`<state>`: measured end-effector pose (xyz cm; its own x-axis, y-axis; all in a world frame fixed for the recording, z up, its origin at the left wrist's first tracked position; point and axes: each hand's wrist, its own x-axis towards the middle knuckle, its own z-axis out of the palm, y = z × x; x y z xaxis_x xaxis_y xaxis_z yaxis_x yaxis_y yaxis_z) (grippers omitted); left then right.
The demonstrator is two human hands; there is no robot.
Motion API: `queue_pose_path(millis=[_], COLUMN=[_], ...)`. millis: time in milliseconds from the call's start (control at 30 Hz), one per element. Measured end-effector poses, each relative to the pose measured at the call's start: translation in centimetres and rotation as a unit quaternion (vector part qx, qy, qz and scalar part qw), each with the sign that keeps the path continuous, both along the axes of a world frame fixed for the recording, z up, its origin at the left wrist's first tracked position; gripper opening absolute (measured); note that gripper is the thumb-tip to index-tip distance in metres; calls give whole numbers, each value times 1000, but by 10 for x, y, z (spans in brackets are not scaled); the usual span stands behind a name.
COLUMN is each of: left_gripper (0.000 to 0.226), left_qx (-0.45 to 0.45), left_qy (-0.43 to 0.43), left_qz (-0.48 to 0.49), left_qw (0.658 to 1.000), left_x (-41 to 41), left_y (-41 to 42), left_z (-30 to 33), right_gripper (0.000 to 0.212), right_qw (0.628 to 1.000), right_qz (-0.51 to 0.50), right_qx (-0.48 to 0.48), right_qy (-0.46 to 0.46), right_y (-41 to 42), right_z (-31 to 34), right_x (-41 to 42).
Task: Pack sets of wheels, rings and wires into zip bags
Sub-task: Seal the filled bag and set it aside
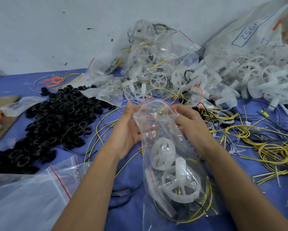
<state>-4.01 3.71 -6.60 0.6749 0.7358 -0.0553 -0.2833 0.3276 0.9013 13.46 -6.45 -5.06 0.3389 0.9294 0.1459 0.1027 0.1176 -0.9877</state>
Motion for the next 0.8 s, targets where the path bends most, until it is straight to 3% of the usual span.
queue_pose_path(millis=[133, 267, 400, 500, 600, 800], left_gripper=[86, 40, 35, 4, 6, 12], left_qx=[35, 47, 36, 48, 62, 63], left_qy=[9, -25, -42, -45, -33, -36], left_qz=[-59, -49, -4, 27, 37, 42], left_qw=[998, 997, 998, 997, 997, 996], left_x=[-2, -5, -9, -9, -6, -6], left_y=[-1, 1, 6, 8, 7, 8], left_z=[-3, -7, -8, -9, -10, -10], right_gripper=[19, 22, 34, 31, 36, 24], right_qw=[999, 999, 998, 996, 994, 991], right_qz=[30, 33, -22, -79, -97, -125], right_qx=[-9, 20, 45, 43, 33, 41], right_qy=[9, 9, 29, 15, -32, -20], right_y=[-4, -6, -5, -4, -2, -2], right_z=[-1, 1, -1, -4, -9, -9], right_x=[9, 21, 32, 39, 38, 37])
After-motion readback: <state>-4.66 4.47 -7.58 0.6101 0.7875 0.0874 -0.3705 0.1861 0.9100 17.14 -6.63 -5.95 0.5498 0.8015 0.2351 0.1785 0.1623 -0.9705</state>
